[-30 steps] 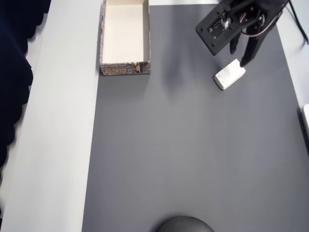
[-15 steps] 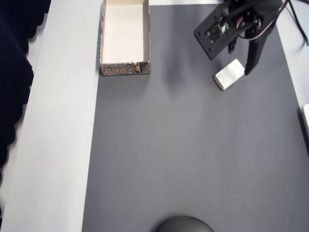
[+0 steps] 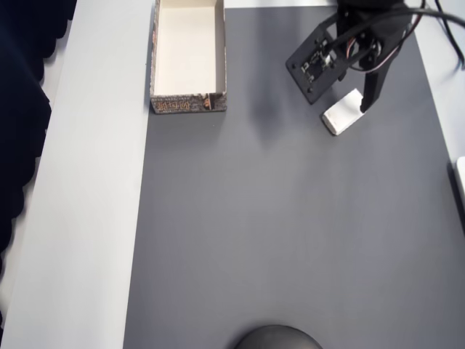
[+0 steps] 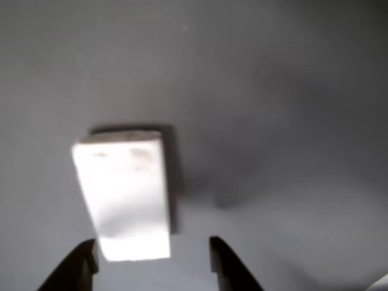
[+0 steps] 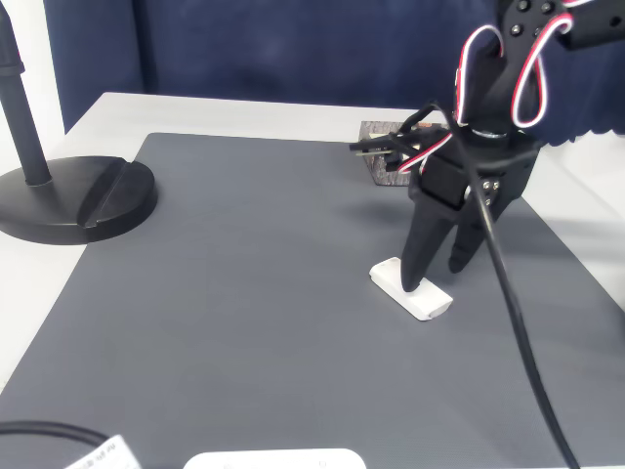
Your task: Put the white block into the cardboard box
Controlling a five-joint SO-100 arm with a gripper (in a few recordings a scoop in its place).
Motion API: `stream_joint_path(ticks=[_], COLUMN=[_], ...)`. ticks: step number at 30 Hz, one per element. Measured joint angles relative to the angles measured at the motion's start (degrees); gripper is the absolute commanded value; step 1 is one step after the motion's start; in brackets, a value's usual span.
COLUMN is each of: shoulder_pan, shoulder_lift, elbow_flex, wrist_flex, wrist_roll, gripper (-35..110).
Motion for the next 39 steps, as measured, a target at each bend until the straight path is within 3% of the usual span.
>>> stream_joint_path(ticks=[39], shoulder_pan=[0.0], shoulder_lift=[-8.9], elbow_flex=[-7.6], wrist_flex=[-1.1], wrist_roll=[0.0], gripper=[26])
